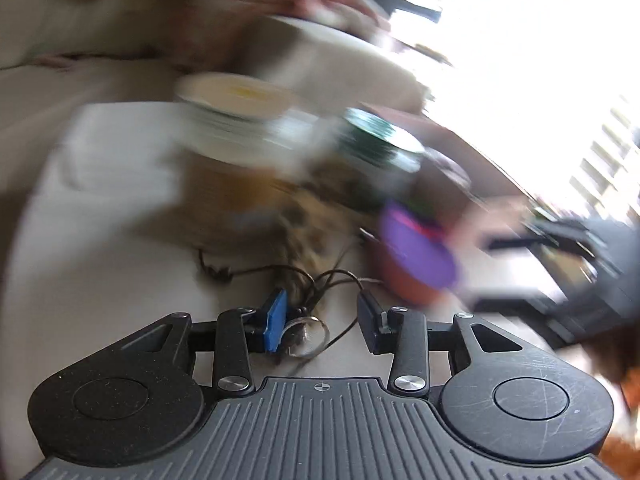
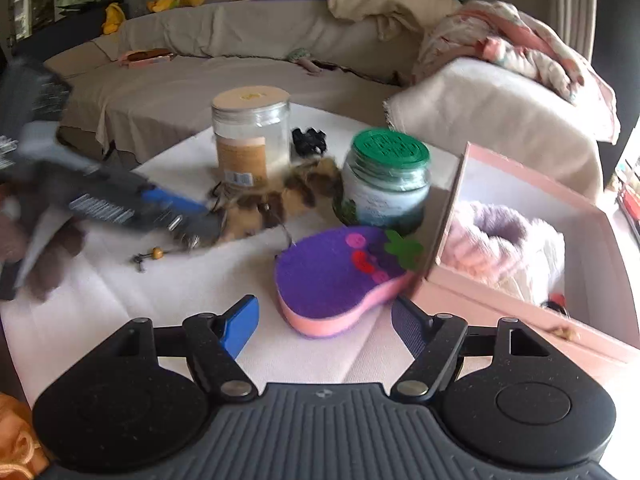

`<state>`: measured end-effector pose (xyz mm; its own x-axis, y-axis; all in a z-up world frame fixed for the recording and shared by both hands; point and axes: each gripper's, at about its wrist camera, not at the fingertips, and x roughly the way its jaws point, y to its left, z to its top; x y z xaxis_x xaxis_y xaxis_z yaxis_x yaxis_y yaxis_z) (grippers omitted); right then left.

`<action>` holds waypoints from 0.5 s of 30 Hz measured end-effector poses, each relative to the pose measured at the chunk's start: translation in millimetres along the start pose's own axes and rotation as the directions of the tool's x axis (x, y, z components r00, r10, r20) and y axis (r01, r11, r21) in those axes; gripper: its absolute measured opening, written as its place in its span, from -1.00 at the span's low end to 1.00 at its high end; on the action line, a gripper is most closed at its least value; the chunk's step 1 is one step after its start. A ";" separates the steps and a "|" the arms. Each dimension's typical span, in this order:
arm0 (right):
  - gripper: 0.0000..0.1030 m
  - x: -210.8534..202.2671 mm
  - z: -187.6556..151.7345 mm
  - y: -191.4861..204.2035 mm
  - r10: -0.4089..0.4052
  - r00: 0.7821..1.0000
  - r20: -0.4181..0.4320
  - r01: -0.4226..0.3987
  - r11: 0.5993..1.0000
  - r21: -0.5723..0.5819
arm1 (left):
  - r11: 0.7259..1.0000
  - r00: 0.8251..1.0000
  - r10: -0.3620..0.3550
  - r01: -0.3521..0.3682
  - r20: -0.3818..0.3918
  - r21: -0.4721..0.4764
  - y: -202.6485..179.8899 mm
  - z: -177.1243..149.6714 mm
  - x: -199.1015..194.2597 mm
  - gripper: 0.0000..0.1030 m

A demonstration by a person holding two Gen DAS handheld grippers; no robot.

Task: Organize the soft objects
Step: 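Reach the left tool to the leopard-print fur tail and close on it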

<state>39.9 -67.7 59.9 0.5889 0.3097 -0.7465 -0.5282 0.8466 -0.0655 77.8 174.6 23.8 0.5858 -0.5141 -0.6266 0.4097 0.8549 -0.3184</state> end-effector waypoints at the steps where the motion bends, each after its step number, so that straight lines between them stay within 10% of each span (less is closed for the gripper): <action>1: 0.44 0.4 -1.6 -2.6 -0.001 1.000 -0.007 0.001 1.000 0.010 | 0.999 1.000 -0.017 0.017 -0.009 0.030 -9.7 -3.5 -3.2 -0.18; 6: 0.44 1.8 -12.2 -7.2 0.015 0.999 -0.031 -0.014 0.999 0.045 | 0.996 0.998 -0.043 0.039 0.052 0.078 -37.6 -6.3 -25.6 -0.18; 10: 0.47 0.7 -20.2 -4.4 0.025 0.999 -0.030 -0.023 0.998 0.061 | 0.992 0.977 0.116 -0.121 0.177 0.019 -35.9 7.9 -34.7 -0.18; 15: 0.52 9.2 -33.0 0.9 0.038 0.998 -0.059 -0.032 0.995 0.096 | 0.980 0.973 0.199 -0.194 0.113 -0.048 -23.4 12.3 -4.0 -0.18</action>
<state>24.6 -78.4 31.1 0.5311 0.3155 -0.7864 -0.4855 0.8739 0.0228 74.5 155.8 42.6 0.7310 -0.3384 -0.5926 0.2537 0.9409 -0.2245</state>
